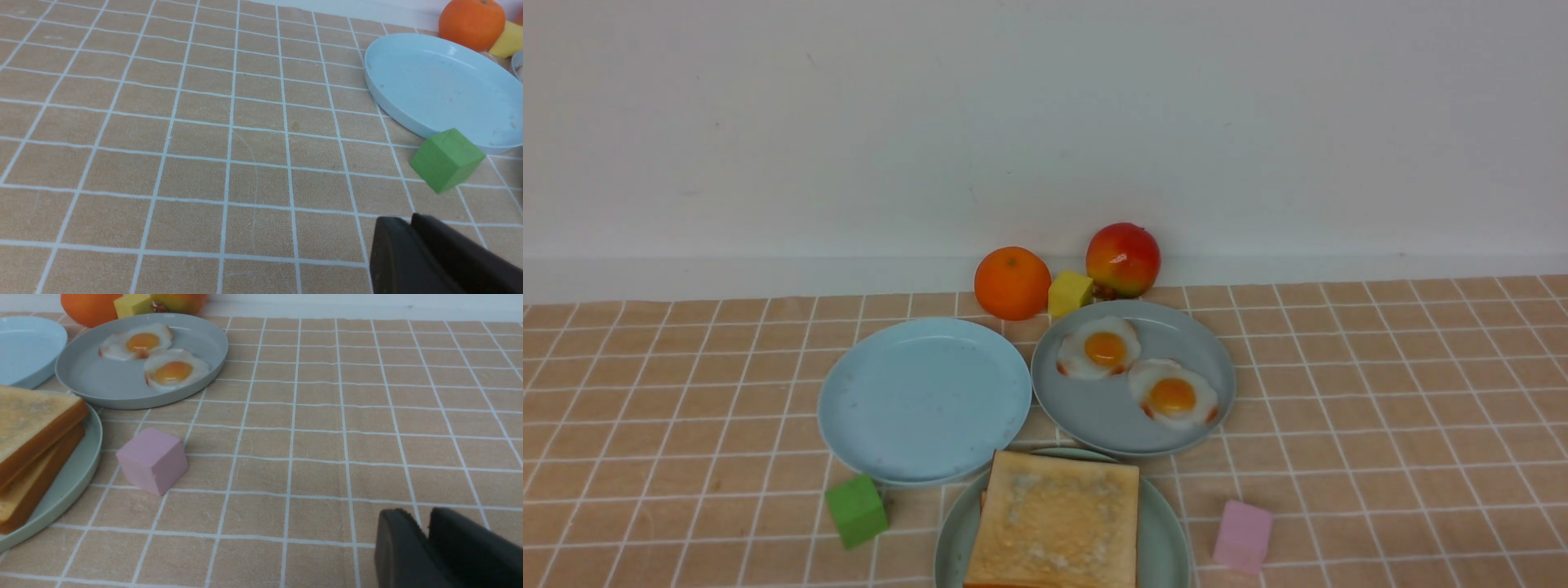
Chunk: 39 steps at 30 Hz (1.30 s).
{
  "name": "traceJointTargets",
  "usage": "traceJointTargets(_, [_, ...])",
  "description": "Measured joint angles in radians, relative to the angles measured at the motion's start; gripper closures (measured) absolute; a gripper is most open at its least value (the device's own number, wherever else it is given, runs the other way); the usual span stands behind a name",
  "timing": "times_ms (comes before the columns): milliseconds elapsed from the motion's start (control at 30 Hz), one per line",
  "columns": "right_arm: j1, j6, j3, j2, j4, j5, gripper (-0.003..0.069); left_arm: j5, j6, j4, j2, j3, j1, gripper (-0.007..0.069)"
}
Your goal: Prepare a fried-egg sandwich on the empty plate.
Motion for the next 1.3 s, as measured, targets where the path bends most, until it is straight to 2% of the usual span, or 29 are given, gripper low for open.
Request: traceJointTargets(1300, [0.000, 0.000, 0.000, 0.000, 0.000, 0.000, 0.0486, 0.000, 0.000, 0.000, 0.000, 0.000, 0.000, 0.0544])
